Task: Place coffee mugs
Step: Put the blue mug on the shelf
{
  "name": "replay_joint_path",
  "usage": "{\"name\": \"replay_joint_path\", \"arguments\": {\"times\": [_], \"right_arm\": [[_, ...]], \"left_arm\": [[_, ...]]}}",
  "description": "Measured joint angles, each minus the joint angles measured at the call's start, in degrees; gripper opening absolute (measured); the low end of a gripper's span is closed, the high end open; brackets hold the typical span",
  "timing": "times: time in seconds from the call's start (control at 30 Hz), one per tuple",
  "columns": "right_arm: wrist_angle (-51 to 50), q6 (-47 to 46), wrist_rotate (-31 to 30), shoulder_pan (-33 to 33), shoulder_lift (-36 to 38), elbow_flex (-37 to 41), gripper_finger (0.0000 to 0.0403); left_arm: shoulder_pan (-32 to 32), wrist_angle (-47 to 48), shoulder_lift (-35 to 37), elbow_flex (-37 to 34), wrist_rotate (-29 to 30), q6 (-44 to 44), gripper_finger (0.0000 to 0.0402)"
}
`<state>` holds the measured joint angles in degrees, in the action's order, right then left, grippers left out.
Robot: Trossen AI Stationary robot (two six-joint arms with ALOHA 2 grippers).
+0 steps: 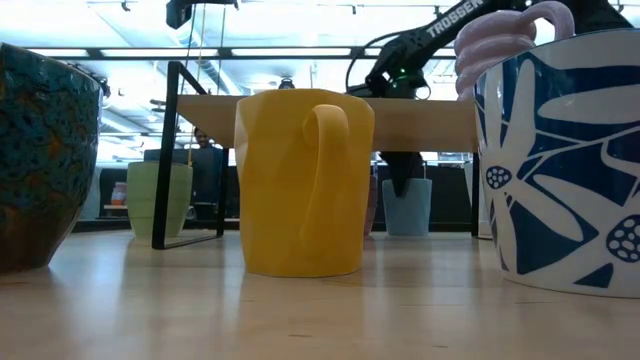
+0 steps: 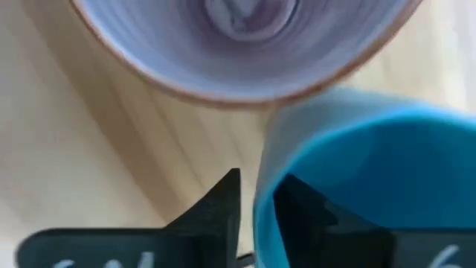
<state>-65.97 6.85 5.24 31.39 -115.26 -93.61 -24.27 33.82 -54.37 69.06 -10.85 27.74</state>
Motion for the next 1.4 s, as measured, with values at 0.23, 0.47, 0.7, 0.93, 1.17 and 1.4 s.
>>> {"name": "replay_joint_path", "arguments": {"times": [0.23, 0.47, 0.7, 0.93, 1.17, 1.4], "right_arm": [[-0.6, 0.9, -1.1, 0.3, 0.6, 0.6, 0.0036], [-1.5, 2.4, -3.2, 0.8, 1.3, 0.8, 0.0035], [-2.3, 2.8, -4.0, 2.5, 5.0, 0.9, 0.0035], [-5.7, 3.2, -7.2, 1.9, 11.4, 0.8, 0.0034], [-8.9, 2.2, -10.1, 1.1, 17.8, 0.8, 0.0034], [-11.6, 0.2, -10.3, -2.6, 23.5, 0.8, 0.0034]], "left_arm": [[0.0, 0.5, 0.0, 0.0, 0.0, 0.0, 0.0153], [0.0, 0.5, 0.0, 0.0, 0.0, 0.0, 0.0153], [0.0, 0.4, 0.0, 0.0, 0.0, -0.1, 0.0153], [0.0, 0.4, 0.0, 0.0, 0.0, -0.8, 0.0153], [-0.5, 0.2, 0.0, 0.0, 0.5, -2.6, 0.0153], [-2.5, 0.2, 0.0, 0.0, 0.7, -2.9, 0.0153]]}}
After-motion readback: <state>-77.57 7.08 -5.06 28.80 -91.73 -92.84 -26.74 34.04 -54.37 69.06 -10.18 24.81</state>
